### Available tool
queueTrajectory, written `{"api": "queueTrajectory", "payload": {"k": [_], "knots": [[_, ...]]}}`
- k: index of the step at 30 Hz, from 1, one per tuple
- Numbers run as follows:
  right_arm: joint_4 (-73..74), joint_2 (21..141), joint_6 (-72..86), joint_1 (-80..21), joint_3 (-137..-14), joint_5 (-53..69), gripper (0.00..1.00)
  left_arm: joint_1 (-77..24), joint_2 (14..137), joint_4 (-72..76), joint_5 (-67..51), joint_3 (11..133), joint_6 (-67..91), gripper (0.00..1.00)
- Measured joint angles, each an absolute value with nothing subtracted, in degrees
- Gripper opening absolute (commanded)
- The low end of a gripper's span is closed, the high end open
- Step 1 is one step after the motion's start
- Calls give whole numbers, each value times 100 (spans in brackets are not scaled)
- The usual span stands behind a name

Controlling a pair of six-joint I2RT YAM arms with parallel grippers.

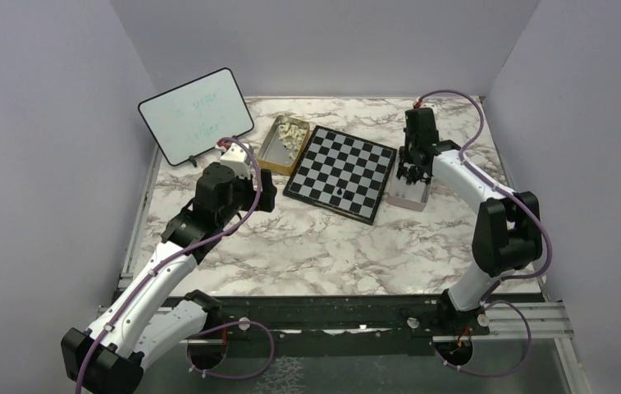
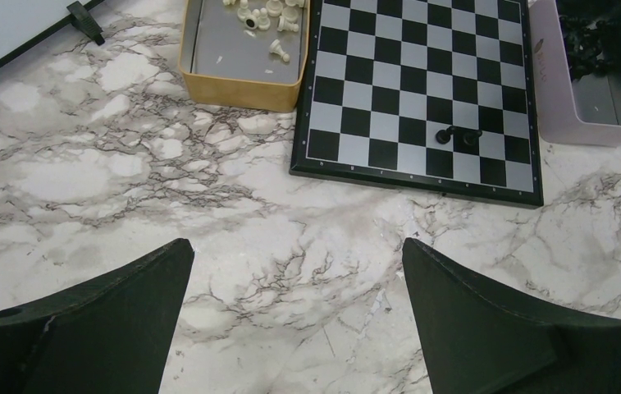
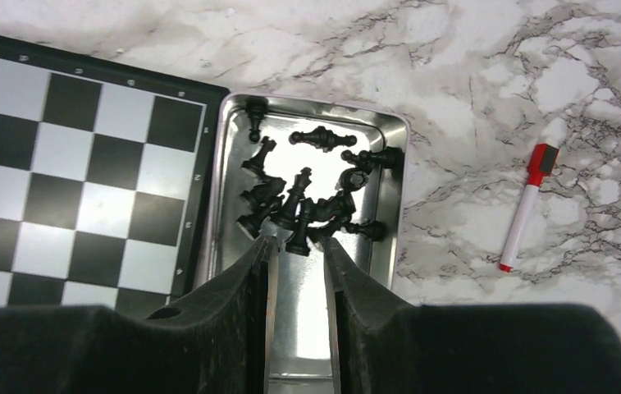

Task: Set up the chess pieces on the board
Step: Pick up the chess piece from the storage box.

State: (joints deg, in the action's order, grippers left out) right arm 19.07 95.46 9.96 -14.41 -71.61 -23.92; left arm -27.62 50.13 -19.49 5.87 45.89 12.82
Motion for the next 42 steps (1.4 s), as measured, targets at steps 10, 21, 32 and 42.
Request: {"api": "queueTrajectory", "payload": {"k": [10,21,32,42], "knots": [[1767,10342,886,-1022,-7297,-2381,34,-2768,5015,-1946,556,4589,1282,99],[1699,10849,891,-821,-7590,-2353,38,-2788,5015,-1946,558,4589,1278,99],[1695,11104,921,-777,-7682,-2355,39,-2788,5015,-1946,558,4589,1278,99],[1699,11240,963,-740,-7701,-2375,39,-2788,5048,-1946,558,4589,1275,99]]}}
